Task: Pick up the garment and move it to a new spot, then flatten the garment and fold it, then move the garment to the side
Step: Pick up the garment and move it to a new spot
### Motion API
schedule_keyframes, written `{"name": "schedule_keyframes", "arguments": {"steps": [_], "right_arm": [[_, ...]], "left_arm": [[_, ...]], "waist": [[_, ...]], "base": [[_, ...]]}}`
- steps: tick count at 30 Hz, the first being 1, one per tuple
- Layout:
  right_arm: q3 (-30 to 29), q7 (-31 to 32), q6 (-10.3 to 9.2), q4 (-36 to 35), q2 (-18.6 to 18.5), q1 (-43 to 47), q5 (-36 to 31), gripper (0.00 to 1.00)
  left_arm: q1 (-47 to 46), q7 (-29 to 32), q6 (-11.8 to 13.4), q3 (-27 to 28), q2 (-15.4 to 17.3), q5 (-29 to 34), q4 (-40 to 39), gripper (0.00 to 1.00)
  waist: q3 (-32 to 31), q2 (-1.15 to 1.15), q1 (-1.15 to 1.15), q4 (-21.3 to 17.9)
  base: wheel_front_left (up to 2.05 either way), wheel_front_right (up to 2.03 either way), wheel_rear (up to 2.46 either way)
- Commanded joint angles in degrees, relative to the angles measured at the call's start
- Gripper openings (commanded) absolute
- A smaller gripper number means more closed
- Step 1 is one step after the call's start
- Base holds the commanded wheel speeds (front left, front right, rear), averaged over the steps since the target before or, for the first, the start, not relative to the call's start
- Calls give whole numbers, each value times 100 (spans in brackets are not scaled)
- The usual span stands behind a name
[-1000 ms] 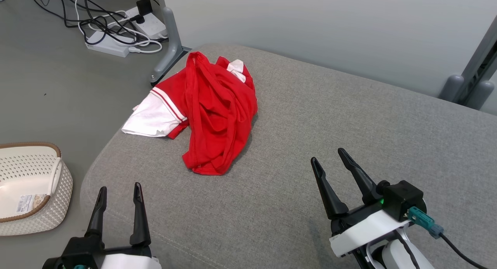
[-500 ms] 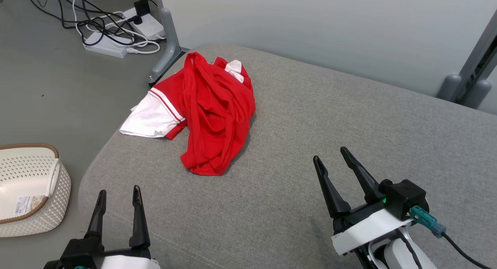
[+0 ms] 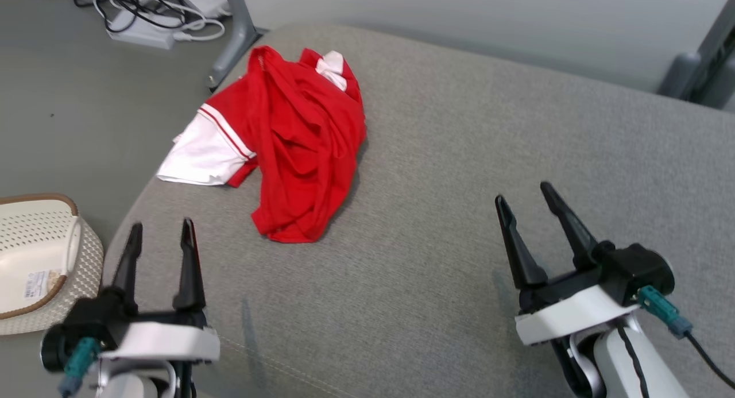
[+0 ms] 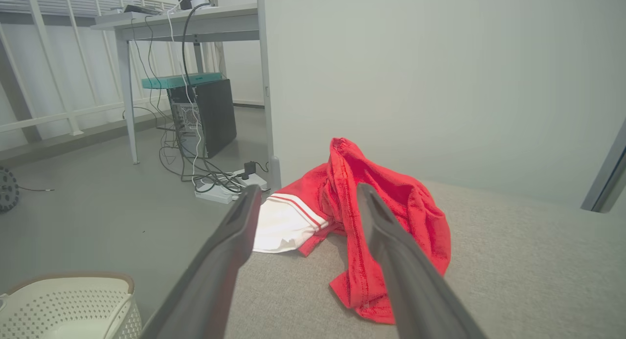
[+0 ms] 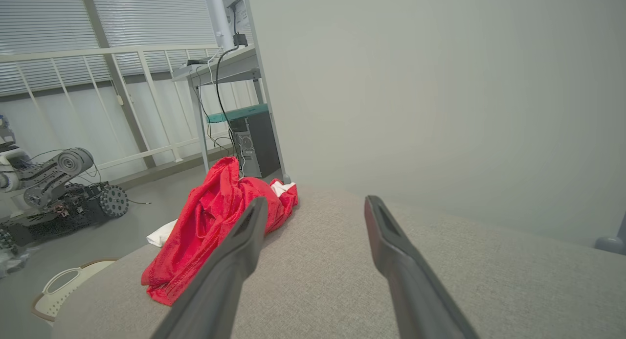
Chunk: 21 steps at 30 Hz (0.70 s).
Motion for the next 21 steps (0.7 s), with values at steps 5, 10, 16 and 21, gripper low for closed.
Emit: {"name": "schedule_keyframes", "arguments": {"steps": [5, 10, 16, 21], "right_arm": [[-146, -30, -2, -182, -76, -371, -270, 100], [-200, -30, -2, -307, -133, -571, -416, 100], [-215, -30, -2, -382, -187, -662, -517, 100], [-230, -30, -2, -456, -237, -720, -603, 100]], "left_arm": [[-858, -3, -420, 311, 290, -76, 512, 100], [-1843, 181, -644, 358, 765, -220, 1295, 100], [-2813, 856, -759, 395, 1186, -579, 1905, 100], [-3666, 1715, -806, 356, 1495, -953, 2495, 100]], "waist": [[807, 0, 0, -540], [1244, 0, 0, -834], [1558, 0, 0, -1053], [1810, 0, 0, -1200]], "base": [[0, 0, 0], [0, 0, 0], [0, 0, 0], [0, 0, 0]]}}
